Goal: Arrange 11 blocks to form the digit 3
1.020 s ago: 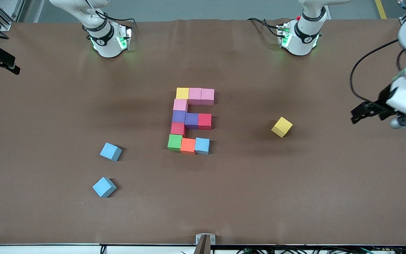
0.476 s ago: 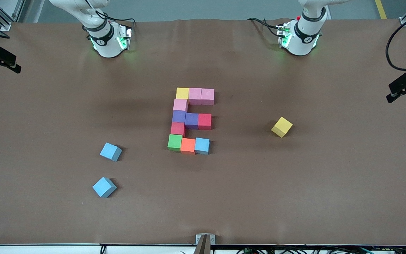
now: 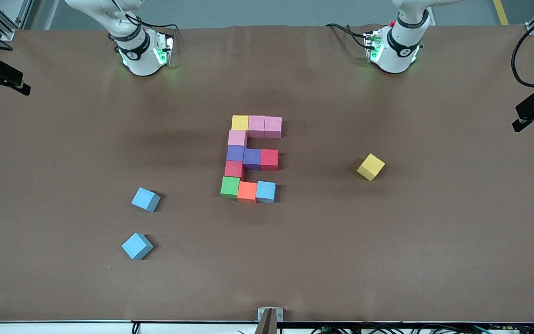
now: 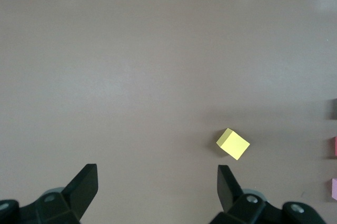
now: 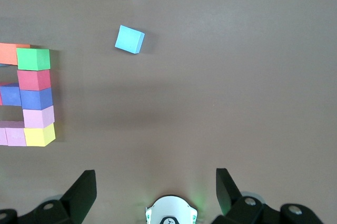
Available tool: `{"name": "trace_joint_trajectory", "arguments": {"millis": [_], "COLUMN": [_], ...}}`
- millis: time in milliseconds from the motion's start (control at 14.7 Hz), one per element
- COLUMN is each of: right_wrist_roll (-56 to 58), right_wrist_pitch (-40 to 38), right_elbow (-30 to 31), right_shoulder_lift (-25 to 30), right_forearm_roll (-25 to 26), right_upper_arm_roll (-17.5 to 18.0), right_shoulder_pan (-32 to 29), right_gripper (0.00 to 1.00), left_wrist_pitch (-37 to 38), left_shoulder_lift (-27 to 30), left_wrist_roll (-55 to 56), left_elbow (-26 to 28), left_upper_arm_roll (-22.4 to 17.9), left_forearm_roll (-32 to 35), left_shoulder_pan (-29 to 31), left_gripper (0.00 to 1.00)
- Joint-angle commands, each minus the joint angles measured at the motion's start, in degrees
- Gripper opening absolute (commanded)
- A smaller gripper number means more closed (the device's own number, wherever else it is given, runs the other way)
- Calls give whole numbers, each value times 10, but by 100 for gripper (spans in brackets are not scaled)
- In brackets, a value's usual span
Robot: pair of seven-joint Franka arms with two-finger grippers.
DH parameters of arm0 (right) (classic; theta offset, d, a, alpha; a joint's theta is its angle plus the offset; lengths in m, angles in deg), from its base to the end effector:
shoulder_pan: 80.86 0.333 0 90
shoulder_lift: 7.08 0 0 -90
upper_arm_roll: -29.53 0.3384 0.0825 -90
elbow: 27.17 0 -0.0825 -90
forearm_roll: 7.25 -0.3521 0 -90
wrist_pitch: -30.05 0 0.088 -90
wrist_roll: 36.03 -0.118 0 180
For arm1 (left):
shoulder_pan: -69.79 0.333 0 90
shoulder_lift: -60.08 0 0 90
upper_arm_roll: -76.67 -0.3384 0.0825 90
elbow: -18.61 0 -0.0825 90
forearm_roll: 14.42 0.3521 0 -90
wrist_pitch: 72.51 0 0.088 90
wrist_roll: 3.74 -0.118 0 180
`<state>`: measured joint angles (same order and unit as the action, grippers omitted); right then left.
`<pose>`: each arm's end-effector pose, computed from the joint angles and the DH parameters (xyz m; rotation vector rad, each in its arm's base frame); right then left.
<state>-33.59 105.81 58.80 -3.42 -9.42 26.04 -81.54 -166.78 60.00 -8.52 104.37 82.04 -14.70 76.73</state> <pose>0.4716 -0.0305 0.6776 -3.0890 0.0350 0.1730 0.5323 0.0141 0.6753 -3.1287 0.0876 -0.2308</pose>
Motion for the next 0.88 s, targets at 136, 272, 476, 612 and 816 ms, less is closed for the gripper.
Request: {"name": "trace_joint_trajectory", "arguments": {"millis": [136, 272, 476, 612, 816], "right_wrist_roll": [6, 6, 7, 7, 9], "right_wrist_pitch": [0, 3, 5, 6, 6], "right_elbow": [11, 11, 10, 10, 10], "right_shoulder_lift": [12, 12, 12, 12, 12], "right_forearm_roll": [-9, -9, -9, -9, -7], "right_upper_arm_roll": [5, 5, 5, 5, 5], "right_shoulder_pan": [-7, -7, -6, -6, -5], "right_gripper": [100, 100, 100, 100, 100], "left_wrist_pitch": [12, 15, 16, 16, 16], "left_shoulder_lift": [-7, -5, -6, -7, -7], "left_wrist_roll": [-11, -11, -11, -11, -12], "left_elbow": [-23, -22, -20, -20, -20], "left_upper_arm_roll": [10, 13, 14, 25, 26], "left_forearm_roll": [-2, -7, -7, -7, -9], "left_shoulder_pan": [-3, 0, -2, -1, 0], "left_gripper": [100, 100, 100, 100, 100]}}
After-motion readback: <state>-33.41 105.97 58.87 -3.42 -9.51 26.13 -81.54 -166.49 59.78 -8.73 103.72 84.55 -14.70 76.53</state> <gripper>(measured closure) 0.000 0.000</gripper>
